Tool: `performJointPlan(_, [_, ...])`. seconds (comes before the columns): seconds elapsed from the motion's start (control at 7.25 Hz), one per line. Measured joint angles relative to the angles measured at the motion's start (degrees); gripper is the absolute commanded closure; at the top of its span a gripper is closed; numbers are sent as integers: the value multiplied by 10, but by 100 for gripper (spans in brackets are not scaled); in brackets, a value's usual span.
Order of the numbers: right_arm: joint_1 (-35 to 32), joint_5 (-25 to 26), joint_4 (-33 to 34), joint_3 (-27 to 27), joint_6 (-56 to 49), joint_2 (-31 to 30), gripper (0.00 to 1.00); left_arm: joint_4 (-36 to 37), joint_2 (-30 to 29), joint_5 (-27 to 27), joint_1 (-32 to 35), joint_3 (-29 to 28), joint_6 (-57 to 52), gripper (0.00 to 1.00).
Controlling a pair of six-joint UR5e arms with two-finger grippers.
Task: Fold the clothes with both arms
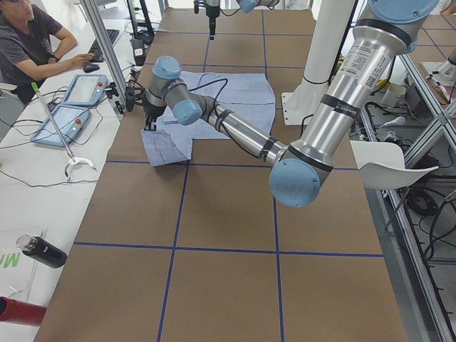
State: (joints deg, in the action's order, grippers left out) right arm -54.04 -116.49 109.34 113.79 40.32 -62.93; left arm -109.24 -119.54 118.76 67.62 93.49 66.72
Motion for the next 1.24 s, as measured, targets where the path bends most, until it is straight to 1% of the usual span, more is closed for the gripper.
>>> performJointPlan(0.14, [-14, -10, -2, 1, -25, -18, 0, 22, -48, 7, -23, -8, 65, 100])
performJointPlan(0.28, [-29, -24, -4, 2, -52, -36, 0, 28, -93, 10, -55, -27, 133, 100])
performJointPlan(0.41, [-42, -39, -6, 2, -74, -49, 0, 21, -138, 9, -87, -58, 202, 100])
performJointPlan(0.69, [-53, -51, -7, 0, -91, -59, 0, -39, -217, 9, -124, -135, 310, 100])
performJointPlan(0.83, [-54, -52, -7, -2, -92, -61, 0, -55, -258, 9, -132, -169, 348, 100])
performJointPlan(0.97, [-55, -52, -6, -4, -93, -62, 0, -62, -288, 9, -138, -189, 375, 100])
performJointPlan(1.24, [-56, -52, -6, -9, -94, -63, 0, -67, -318, 9, -147, -203, 399, 100])
